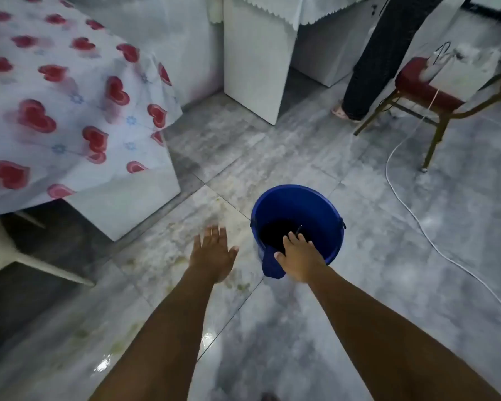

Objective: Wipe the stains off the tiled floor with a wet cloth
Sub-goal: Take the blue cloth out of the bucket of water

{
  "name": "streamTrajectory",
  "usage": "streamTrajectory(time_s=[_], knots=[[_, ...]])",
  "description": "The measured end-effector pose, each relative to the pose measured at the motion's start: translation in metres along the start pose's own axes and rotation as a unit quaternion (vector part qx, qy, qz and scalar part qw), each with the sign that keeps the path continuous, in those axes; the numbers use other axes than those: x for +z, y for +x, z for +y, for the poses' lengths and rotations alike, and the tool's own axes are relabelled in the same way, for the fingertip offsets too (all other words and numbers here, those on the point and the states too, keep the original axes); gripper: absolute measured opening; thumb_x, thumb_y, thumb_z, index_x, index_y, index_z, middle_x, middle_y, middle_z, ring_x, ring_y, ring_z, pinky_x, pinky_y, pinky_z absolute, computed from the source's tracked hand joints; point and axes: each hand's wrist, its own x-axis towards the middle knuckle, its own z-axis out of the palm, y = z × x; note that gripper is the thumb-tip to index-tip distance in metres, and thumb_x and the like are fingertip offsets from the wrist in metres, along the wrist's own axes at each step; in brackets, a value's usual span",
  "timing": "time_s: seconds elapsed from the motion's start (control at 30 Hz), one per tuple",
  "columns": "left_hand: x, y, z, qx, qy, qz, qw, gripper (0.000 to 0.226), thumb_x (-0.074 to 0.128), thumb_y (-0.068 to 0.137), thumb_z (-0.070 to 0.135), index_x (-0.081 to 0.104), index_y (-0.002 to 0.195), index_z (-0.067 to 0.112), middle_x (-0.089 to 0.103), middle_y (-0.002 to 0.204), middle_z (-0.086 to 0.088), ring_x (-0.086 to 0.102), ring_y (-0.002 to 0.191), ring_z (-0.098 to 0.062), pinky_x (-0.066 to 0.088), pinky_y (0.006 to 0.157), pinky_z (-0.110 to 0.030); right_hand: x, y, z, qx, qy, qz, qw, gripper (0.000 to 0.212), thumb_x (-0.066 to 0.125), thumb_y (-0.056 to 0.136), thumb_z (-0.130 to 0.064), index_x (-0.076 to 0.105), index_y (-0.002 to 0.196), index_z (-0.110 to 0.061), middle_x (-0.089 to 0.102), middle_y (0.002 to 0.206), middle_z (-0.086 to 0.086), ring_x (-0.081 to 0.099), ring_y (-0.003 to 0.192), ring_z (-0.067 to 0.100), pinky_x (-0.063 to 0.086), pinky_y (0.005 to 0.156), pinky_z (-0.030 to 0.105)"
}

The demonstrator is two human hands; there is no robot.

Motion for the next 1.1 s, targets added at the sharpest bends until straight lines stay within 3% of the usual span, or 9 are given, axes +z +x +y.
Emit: streamTrajectory(time_s=[0.33, 0.47, 0.6, 0.73, 0.83, 0.97, 1.1], knots=[[0.188, 0.175, 0.025, 0.112, 0.133, 0.019, 0.985, 0.06, 0.015, 0.104, 0.033, -0.012, 0.152, 0.008, -0.014, 0.161, -0.011, -0.014, 0.148, -0.025, -0.007, 0.119, -0.045, 0.178, 0.161, 0.04, 0.028, -0.002, 0.007, 1.0, 0.062, 0.025, 0.103, -0.041, 0.005, 0.153, -0.012, 0.002, 0.162, 0.007, 0.003, 0.148, 0.027, 0.007, 0.119, 0.044], [0.23, 0.212, 0.021, 0.163, 0.153, 0.07, 0.972, 0.058, 0.013, 0.104, 0.032, -0.013, 0.152, 0.01, -0.016, 0.161, -0.009, -0.015, 0.148, -0.023, -0.007, 0.119, -0.044, 0.222, 0.186, 0.042, 0.038, 0.023, 0.109, 0.993, 0.062, 0.029, 0.102, -0.04, 0.008, 0.154, -0.013, 0.01, 0.161, 0.006, 0.01, 0.147, 0.025, 0.008, 0.119, 0.041], [0.254, 0.227, 0.009, 0.207, 0.156, 0.137, 0.956, 0.063, 0.021, 0.102, 0.026, -0.017, 0.151, 0.013, -0.018, 0.16, -0.006, -0.014, 0.148, -0.021, -0.009, 0.118, -0.042, 0.247, 0.191, 0.048, 0.012, 0.025, 0.227, 0.973, 0.052, 0.033, 0.103, -0.033, 0.026, 0.15, -0.013, 0.031, 0.155, 0.005, 0.029, 0.142, 0.02, 0.013, 0.118, 0.039], [0.261, 0.234, 0.004, 0.223, 0.143, 0.173, 0.949, 0.066, 0.025, 0.1, 0.022, -0.021, 0.146, 0.013, -0.024, 0.155, -0.005, -0.013, 0.148, -0.02, -0.014, 0.116, -0.039, 0.257, 0.196, 0.051, -0.025, 0.02, 0.32, 0.947, 0.045, 0.06, 0.093, -0.021, 0.052, 0.134, -0.006, 0.059, 0.132, 0.011, 0.056, 0.122, 0.026, 0.036, 0.108, 0.046], [0.266, 0.243, 0.0, 0.24, 0.144, 0.208, 0.937, 0.063, 0.019, 0.097, 0.023, -0.019, 0.146, 0.013, -0.023, 0.152, -0.004, -0.011, 0.148, -0.021, -0.013, 0.116, -0.039, 0.262, 0.198, 0.053, -0.051, 0.021, 0.379, 0.924, 0.049, 0.073, 0.081, -0.012, 0.059, 0.127, -0.004, 0.066, 0.123, 0.011, 0.063, 0.113, 0.025, 0.044, 0.102, 0.047], [0.28, 0.25, -0.013, 0.244, 0.169, 0.253, 0.921, 0.062, 0.001, 0.091, 0.027, -0.015, 0.149, 0.011, -0.021, 0.154, -0.005, -0.015, 0.146, -0.019, -0.014, 0.117, -0.04, 0.277, 0.199, 0.044, -0.1, 0.012, 0.453, 0.886, 0.041, 0.046, 0.091, -0.015, 0.057, 0.129, -0.004, 0.062, 0.129, 0.01, 0.058, 0.12, 0.025, 0.042, 0.105, 0.043], [0.311, 0.237, -0.039, 0.161, 0.119, 0.23, 0.952, 0.059, 0.012, 0.101, 0.027, -0.018, 0.15, 0.01, -0.022, 0.157, -0.006, -0.019, 0.146, -0.02, -0.011, 0.119, -0.041, 0.292, 0.188, 0.018, -0.153, 0.041, 0.458, 0.875, 0.046, 0.038, 0.091, -0.018, 0.055, 0.132, -0.004, 0.058, 0.134, 0.008, 0.052, 0.126, 0.024, 0.029, 0.11, 0.04]])
